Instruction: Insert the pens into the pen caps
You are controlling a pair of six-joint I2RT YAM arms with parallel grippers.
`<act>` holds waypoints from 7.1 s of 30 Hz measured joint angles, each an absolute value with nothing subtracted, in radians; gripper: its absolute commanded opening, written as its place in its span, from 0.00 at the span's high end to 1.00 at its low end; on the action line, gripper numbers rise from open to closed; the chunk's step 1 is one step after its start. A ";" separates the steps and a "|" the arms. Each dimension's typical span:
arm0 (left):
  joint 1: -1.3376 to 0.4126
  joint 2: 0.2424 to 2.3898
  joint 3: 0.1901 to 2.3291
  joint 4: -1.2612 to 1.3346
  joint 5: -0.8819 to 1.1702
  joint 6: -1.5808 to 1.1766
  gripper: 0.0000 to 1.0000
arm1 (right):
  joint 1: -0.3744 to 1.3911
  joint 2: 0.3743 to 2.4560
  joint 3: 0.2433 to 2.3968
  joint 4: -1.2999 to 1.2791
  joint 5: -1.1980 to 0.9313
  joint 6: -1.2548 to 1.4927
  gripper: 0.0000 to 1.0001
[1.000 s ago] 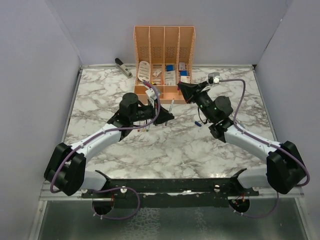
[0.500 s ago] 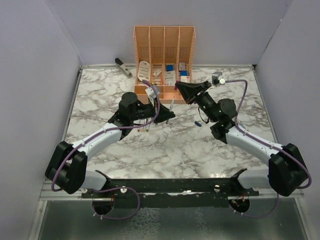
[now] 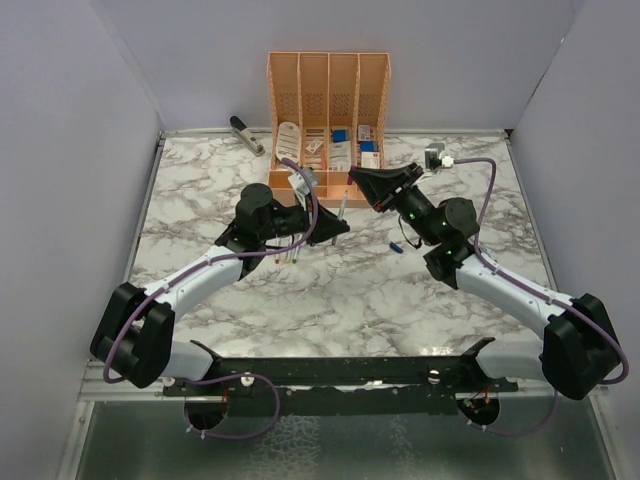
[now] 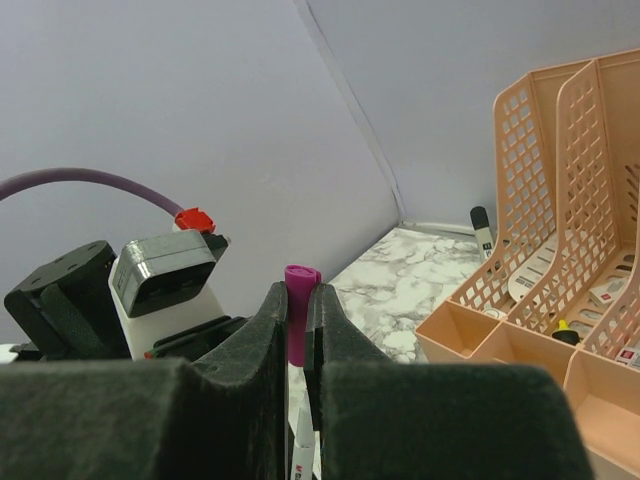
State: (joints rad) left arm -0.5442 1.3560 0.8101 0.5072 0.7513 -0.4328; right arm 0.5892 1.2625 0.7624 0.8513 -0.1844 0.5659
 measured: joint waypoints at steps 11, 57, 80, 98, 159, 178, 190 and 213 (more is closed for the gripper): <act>-0.536 1.356 0.810 0.508 0.751 -0.436 1.00 | 0.589 1.260 0.762 0.821 -0.196 0.568 0.99; -0.536 1.356 0.809 0.495 0.751 -0.436 1.00 | 0.590 1.298 0.744 0.839 -0.214 0.594 0.99; -0.530 1.328 0.778 0.485 0.733 -0.431 1.00 | 0.612 1.307 0.743 0.833 -0.229 0.661 0.99; -0.529 1.303 0.760 0.485 0.731 -0.432 1.00 | 0.625 1.299 0.744 0.828 -0.226 0.624 0.99; -0.451 1.294 0.828 0.364 0.586 -0.383 1.00 | 0.723 1.455 0.922 0.651 -0.078 0.496 0.99; -0.439 1.216 0.704 0.376 0.511 -0.384 0.56 | 0.780 1.522 0.979 0.350 -0.037 0.531 0.99; -0.439 1.132 0.703 0.252 0.420 -0.283 0.56 | 0.782 1.628 1.093 0.100 0.147 0.599 0.99; -0.439 1.016 0.672 0.094 0.279 -0.201 0.56 | 0.778 2.020 1.416 -0.290 0.240 0.794 0.99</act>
